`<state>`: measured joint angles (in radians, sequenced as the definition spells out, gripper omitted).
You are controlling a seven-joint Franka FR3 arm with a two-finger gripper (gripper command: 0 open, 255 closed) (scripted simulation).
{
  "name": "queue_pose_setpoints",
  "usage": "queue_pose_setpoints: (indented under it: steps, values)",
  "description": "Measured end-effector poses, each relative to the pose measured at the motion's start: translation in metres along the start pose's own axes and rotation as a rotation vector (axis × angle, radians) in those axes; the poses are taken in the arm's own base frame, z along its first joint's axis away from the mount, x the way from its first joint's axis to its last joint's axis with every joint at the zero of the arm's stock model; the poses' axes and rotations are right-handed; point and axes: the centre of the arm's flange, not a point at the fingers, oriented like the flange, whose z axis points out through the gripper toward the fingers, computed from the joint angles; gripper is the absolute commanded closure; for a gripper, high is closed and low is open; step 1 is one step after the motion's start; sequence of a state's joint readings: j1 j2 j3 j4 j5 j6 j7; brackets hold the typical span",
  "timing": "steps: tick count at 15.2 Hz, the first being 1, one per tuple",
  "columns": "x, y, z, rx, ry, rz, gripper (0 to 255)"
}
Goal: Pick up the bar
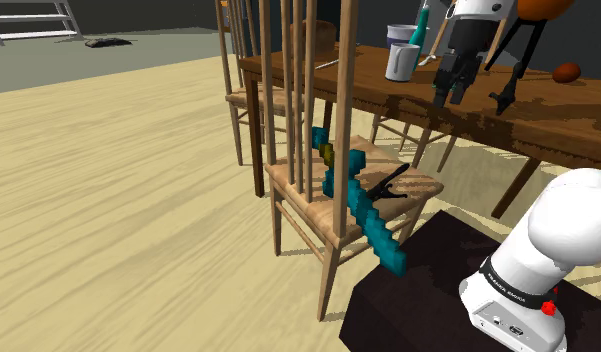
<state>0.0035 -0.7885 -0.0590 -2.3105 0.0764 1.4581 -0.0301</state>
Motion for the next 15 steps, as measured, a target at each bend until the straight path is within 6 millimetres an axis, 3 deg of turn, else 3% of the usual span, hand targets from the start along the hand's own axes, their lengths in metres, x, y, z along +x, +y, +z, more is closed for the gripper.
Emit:
queue_pose_setpoints:
  steps: [4, 10, 15]
  values:
    - [0.020, -0.013, 0.020, -0.026, -0.032, -0.163, 0]
    - [0.061, -0.057, 0.087, -0.100, -0.123, -0.636, 0]
    - [0.065, -0.099, 0.149, -0.163, -0.200, -1.041, 0]
